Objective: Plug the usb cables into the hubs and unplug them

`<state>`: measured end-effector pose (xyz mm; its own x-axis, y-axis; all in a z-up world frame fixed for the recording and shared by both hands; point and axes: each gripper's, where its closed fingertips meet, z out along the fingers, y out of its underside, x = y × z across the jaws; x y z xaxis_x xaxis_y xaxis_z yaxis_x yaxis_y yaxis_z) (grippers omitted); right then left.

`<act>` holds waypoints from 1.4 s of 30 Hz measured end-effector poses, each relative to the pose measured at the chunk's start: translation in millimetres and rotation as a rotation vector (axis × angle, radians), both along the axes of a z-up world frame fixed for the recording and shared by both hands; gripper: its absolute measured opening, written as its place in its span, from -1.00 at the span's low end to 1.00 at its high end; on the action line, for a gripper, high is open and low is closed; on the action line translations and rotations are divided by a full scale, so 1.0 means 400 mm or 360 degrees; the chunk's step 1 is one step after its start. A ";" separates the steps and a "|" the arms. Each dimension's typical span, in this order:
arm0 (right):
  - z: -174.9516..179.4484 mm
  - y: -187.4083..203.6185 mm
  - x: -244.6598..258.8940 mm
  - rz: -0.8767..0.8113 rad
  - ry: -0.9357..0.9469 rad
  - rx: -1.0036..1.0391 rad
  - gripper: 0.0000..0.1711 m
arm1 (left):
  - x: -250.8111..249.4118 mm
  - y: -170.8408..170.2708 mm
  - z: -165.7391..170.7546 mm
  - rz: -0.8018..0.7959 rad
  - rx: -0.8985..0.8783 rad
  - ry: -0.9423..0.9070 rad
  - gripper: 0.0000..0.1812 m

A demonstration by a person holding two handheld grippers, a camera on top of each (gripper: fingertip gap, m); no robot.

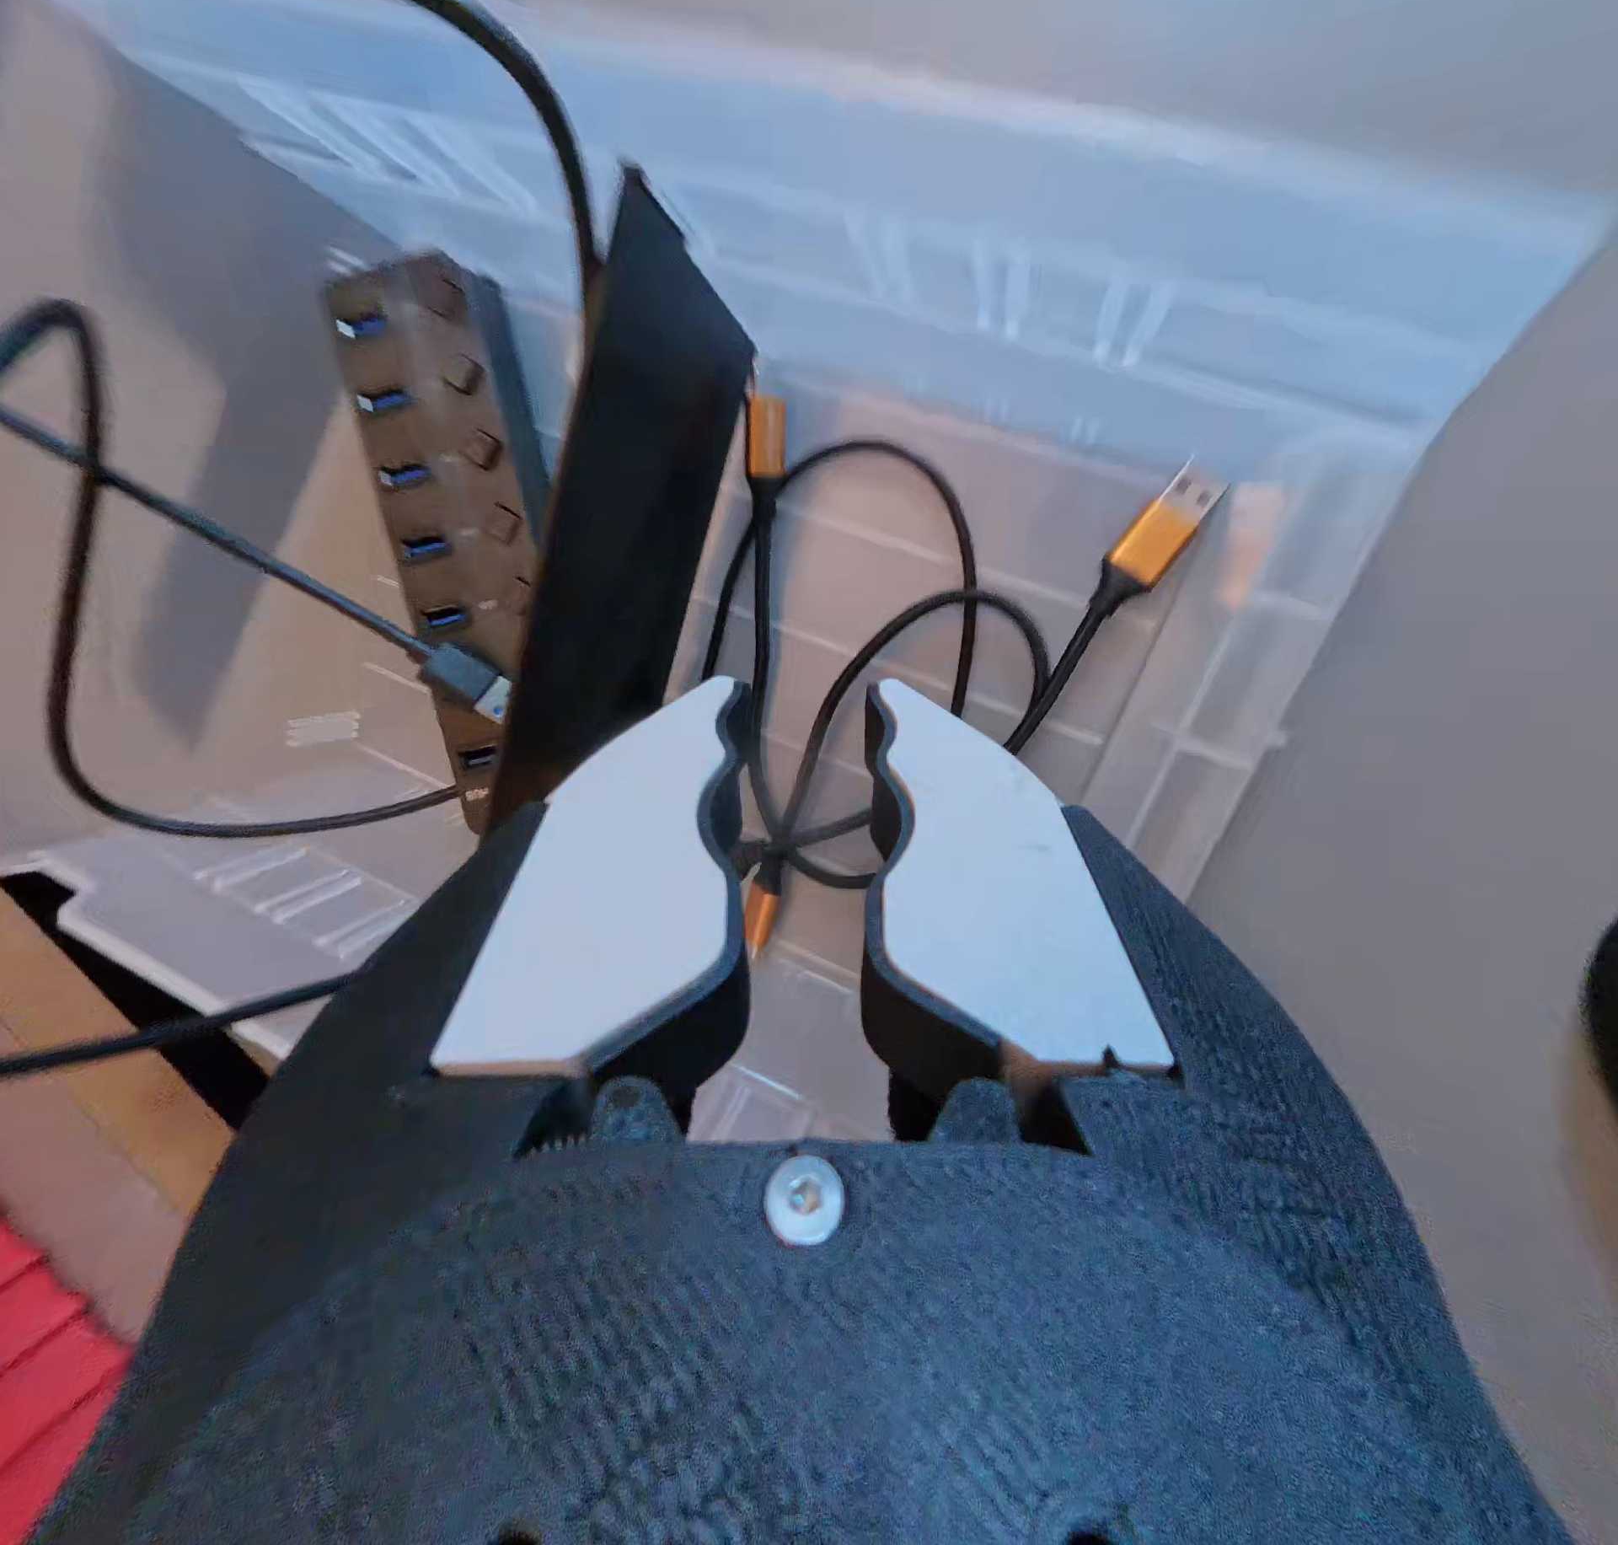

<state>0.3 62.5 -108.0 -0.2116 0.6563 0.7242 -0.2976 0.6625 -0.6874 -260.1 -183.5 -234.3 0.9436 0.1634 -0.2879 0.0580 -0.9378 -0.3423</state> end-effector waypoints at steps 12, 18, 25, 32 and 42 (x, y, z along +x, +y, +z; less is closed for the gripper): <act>-0.049 0.001 -0.017 0.0022 -0.0121 -0.0009 -0.79 | -0.001 -0.002 -0.159 -0.0202 -0.0439 -0.0376 -0.91; -0.039 0.012 -0.012 0.0013 -0.0103 -0.0032 -0.79 | -0.003 0.056 0.017 -0.0205 -0.0003 -0.0206 -0.96; -0.017 0.013 -0.011 0.0033 -0.0080 -0.0109 -0.79 | 0.024 0.097 0.400 -0.0076 0.0756 0.0079 -0.96; -0.015 0.023 -0.011 0.0010 -0.0075 -0.0108 -0.79 | 0.291 0.246 0.412 -0.0239 0.1093 -0.0388 -0.96; -0.038 0.065 -0.022 -0.0047 -0.0133 -0.0151 -0.80 | 0.441 0.447 -0.042 0.0032 0.0690 -0.1058 -0.93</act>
